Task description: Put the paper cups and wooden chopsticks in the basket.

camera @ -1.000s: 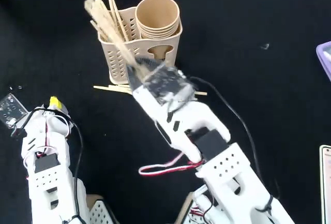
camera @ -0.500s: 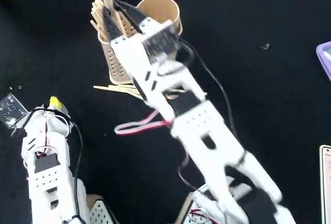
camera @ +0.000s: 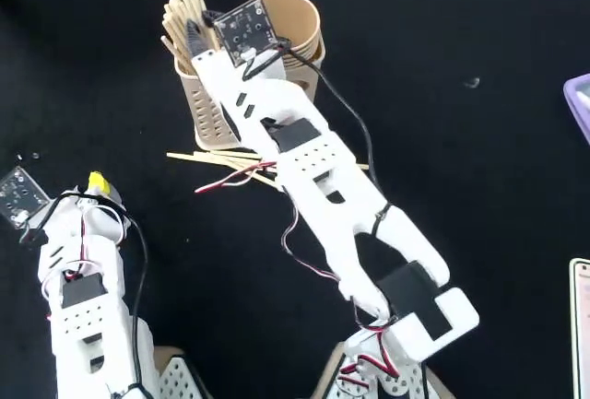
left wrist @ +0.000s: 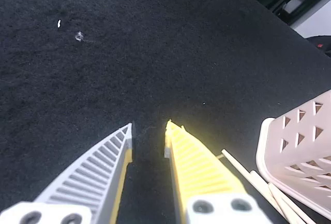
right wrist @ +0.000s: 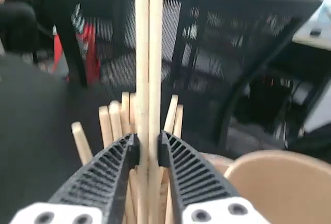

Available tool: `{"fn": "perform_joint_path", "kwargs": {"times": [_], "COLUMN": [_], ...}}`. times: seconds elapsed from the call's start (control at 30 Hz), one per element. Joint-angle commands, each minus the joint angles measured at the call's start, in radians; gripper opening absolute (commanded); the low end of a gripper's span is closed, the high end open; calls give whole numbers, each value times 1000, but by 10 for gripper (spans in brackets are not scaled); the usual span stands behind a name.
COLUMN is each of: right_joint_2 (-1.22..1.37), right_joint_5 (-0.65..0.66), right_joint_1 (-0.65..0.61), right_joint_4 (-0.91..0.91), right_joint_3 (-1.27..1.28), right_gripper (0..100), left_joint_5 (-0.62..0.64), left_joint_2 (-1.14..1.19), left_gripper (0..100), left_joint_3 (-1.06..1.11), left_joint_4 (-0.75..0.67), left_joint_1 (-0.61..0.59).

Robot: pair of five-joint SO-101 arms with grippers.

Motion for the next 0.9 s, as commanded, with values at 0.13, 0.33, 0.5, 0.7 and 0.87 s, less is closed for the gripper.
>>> {"fn": "perform_joint_path", "kwargs": {"times": [0.13, 0.33, 0.5, 0.7, 0.87], "right_joint_2": [-151, -418, -634, -720, -722], "right_joint_5": [-11, -9, -2, 190, 374], "right_joint_1": [14, 15, 17, 20, 106], "right_joint_4": [175, 397, 832, 1324, 1125], "right_joint_3": [-53, -45, -45, 148, 545], "right_gripper": [138, 96, 92, 96, 136], "left_joint_5": [0, 0, 0, 0, 0], "left_joint_2": [-14, -14, -14, -14, -14], "left_gripper": [116, 116, 116, 116, 116], "left_joint_3": [-12, -12, -12, -12, -10], "left_joint_4": [-28, -28, -28, -28, -28], "left_joint_1": [-1, -1, -1, -1, -1]}}
